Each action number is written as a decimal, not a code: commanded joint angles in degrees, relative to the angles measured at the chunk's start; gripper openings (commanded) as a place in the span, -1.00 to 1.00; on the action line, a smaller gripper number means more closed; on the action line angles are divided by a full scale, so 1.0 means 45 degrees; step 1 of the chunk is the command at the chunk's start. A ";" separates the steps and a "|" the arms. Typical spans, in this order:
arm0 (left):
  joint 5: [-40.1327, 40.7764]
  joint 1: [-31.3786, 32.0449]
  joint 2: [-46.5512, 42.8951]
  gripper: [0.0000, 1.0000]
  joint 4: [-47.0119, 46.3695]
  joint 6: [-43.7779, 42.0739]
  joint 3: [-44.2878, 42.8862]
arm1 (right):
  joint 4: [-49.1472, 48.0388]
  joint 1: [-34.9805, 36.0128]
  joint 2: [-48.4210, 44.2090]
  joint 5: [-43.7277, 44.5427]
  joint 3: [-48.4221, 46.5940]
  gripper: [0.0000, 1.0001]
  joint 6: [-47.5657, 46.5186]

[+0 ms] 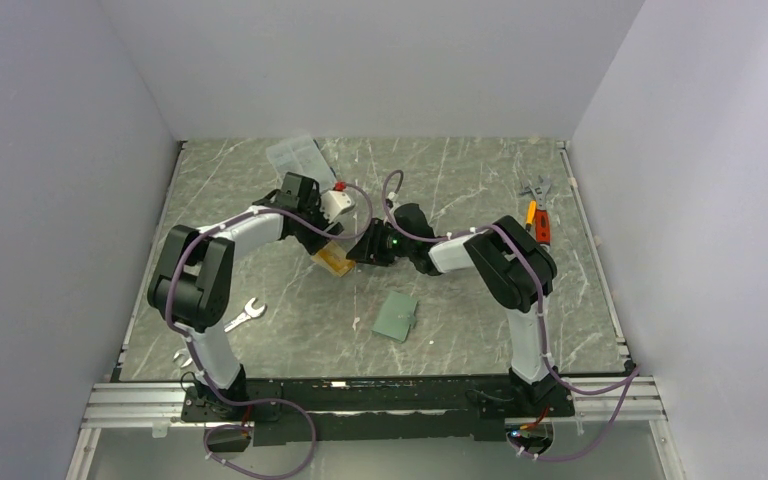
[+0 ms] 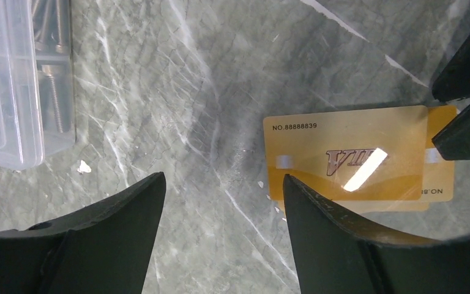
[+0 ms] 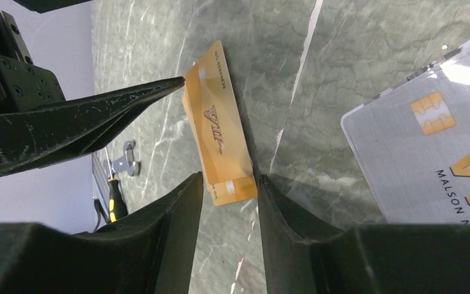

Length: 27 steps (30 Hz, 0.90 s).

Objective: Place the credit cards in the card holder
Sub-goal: Pick up the credit card from the center of the board.

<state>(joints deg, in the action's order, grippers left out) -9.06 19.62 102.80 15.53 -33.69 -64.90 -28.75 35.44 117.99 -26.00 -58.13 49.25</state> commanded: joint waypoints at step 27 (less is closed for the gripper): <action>0.1897 0.1217 -0.0122 0.12 -0.0628 -0.0777 0.1336 | -0.2474 0.0132 -0.0284 -0.0329 0.1753 -0.15 0.3429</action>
<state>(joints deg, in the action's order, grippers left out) 0.84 24.80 102.59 9.50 -37.91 -59.72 -35.33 35.73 114.02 -25.30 -48.56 60.97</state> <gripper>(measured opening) 0.565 0.423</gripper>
